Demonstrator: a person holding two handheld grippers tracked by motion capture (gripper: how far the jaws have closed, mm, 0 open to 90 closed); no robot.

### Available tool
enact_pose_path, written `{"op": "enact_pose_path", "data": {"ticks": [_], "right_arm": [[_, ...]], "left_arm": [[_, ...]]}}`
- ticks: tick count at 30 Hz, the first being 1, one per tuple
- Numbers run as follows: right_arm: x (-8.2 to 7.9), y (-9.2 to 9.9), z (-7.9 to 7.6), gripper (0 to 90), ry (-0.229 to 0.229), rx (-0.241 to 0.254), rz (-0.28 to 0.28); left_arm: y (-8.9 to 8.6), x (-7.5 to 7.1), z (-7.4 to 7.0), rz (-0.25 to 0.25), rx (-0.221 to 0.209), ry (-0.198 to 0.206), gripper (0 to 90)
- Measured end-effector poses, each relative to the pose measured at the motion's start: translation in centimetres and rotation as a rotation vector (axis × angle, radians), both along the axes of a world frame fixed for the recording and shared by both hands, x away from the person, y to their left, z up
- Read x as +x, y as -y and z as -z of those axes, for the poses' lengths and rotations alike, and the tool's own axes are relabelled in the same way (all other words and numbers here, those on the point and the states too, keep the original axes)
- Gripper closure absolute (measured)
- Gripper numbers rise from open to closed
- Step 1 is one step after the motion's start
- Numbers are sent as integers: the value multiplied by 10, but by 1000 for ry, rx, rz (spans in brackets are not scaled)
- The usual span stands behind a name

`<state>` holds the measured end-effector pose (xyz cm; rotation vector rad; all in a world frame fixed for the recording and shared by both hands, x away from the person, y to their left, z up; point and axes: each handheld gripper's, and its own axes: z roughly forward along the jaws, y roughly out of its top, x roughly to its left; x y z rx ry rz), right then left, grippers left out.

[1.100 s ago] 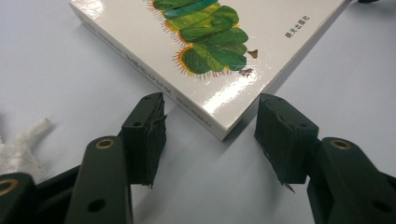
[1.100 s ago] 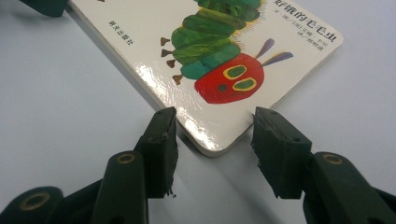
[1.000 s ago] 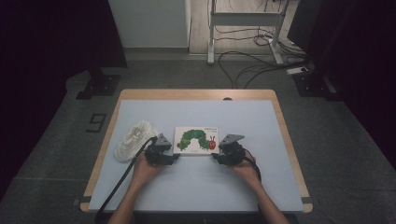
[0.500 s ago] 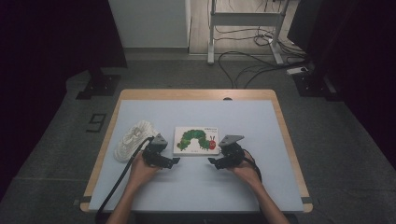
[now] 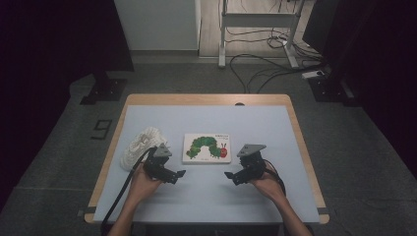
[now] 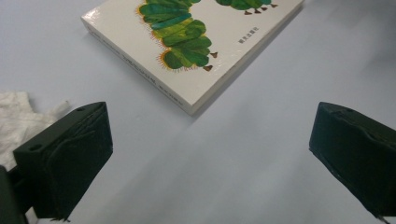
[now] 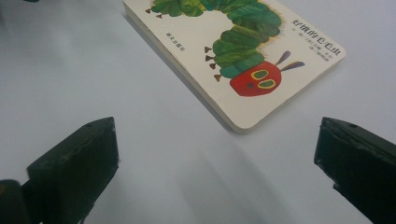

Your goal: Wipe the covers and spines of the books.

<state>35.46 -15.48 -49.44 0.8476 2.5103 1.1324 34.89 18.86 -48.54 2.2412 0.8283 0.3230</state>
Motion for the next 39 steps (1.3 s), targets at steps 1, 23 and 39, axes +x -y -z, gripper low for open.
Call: {"op": "enact_pose_path", "data": {"ticks": [1,23,39], "right_arm": [[-2,1,-1,0,1,1,-1],[-40,53,-1,0,17,-15,59],[-49,85,40,0,-43,-32,138]], "left_arm": [[-1,-2,-2,4,4,2,0],[-33,-50,7,-9,27,20,0],[-52,-59,43,-54,38,-40,0]]}}
